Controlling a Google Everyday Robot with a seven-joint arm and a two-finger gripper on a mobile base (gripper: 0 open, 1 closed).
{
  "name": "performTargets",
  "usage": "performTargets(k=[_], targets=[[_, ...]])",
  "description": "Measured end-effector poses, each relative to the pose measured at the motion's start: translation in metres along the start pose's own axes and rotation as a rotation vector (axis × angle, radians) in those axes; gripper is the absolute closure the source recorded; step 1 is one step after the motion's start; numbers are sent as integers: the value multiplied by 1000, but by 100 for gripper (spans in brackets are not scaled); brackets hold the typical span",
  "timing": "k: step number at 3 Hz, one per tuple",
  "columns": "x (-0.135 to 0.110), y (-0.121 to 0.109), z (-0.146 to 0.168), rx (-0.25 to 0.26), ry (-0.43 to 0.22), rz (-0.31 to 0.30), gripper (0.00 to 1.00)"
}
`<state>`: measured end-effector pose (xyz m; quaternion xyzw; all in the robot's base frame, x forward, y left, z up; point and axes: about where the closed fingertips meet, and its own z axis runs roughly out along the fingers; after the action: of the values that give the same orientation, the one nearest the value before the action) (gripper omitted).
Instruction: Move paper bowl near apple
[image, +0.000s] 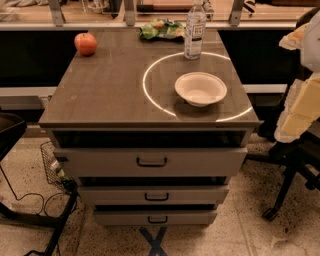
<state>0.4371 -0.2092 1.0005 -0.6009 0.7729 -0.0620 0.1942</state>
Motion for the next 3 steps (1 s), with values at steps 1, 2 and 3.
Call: performTargets(k=[1, 2, 3], targets=[[0, 0, 0, 0, 0, 0, 0], [-9, -3, 11, 15, -17, 1, 0], [-23, -6, 40, 52, -82, -17, 0]])
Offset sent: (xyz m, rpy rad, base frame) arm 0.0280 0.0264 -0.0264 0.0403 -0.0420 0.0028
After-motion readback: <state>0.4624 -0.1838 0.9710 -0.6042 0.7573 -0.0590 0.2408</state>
